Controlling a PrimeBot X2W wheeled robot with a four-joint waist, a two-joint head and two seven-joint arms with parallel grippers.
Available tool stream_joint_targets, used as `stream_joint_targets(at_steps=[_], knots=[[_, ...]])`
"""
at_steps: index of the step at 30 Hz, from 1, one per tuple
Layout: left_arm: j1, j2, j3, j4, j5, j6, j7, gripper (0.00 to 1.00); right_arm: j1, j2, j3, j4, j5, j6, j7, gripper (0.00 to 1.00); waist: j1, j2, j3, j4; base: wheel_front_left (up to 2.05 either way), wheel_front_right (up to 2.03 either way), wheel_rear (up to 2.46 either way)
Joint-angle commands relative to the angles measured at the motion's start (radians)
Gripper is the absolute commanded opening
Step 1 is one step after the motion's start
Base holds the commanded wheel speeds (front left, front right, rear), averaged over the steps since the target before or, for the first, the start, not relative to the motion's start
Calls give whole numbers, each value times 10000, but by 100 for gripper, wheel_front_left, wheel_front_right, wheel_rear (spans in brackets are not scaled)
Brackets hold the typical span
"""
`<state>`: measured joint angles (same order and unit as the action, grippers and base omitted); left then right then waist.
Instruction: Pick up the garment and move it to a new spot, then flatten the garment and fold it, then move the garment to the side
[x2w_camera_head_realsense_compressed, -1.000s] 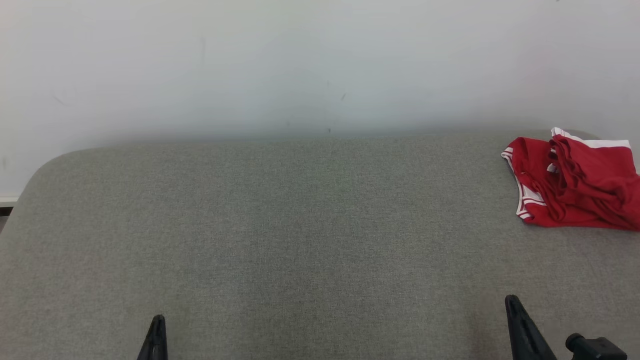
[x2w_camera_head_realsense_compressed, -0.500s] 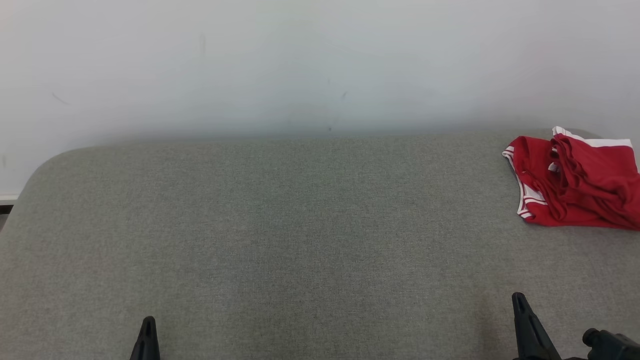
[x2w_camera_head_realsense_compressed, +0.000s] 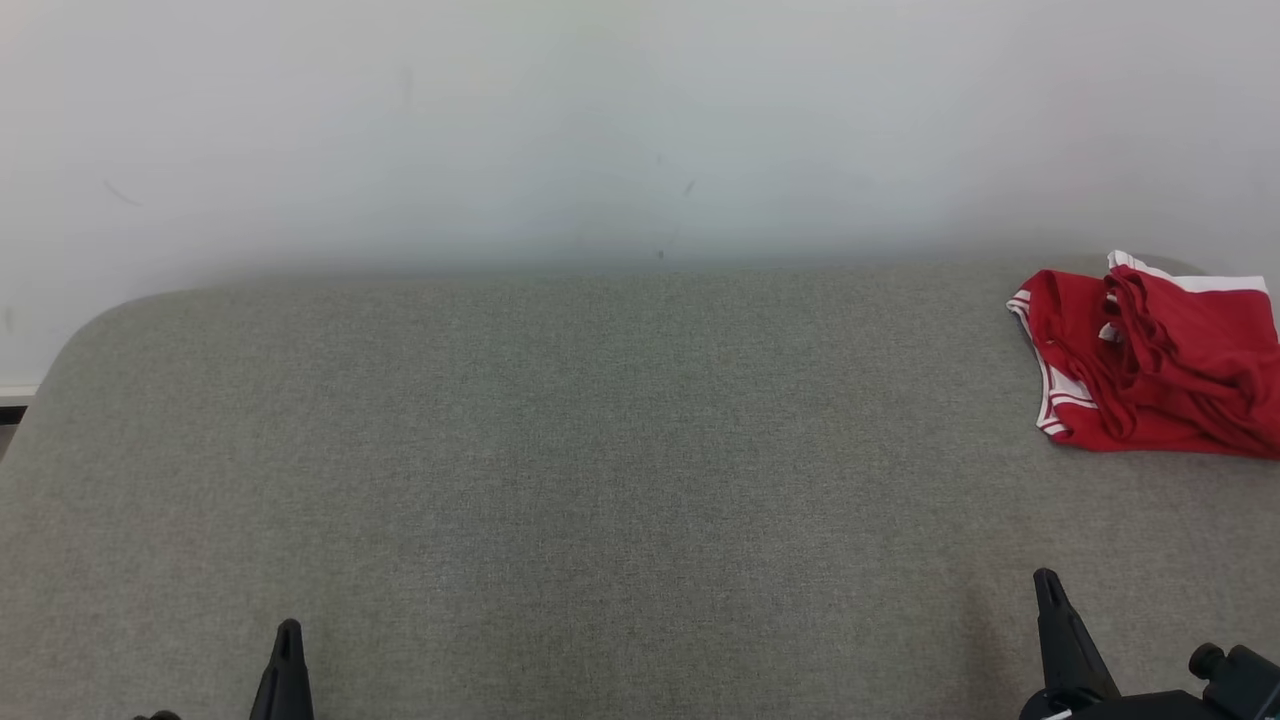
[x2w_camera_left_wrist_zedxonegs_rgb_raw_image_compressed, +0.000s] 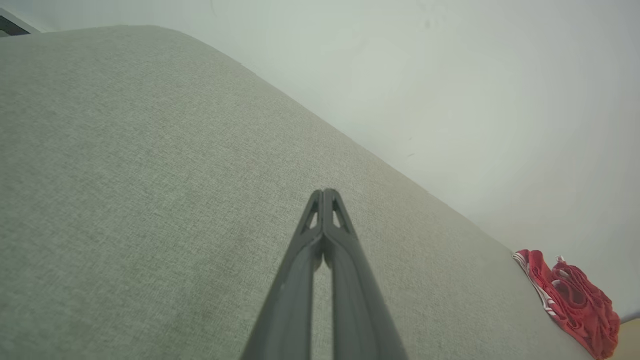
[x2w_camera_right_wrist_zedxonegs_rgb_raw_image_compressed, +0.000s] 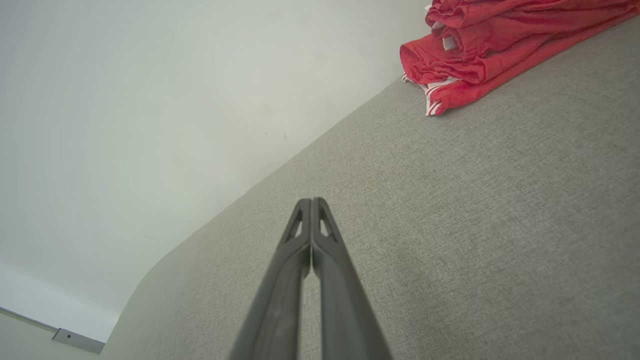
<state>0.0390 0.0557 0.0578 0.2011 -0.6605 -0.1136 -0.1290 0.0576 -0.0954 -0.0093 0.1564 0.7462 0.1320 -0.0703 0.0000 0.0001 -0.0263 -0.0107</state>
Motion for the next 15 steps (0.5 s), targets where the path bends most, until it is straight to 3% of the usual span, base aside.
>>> stream_joint_targets(at_steps=[1,15], knots=[[-275,14,57,-87,-382,-13,73,0,-260,4,-78,-78,355,-6,47,0,0,-1,5,2,0,0,0],[-548,-1,168,17,-2293,-55,566,0,-559,70,-248,116,2120,-8,396,0,0,-1,47,18,0,0,0]])
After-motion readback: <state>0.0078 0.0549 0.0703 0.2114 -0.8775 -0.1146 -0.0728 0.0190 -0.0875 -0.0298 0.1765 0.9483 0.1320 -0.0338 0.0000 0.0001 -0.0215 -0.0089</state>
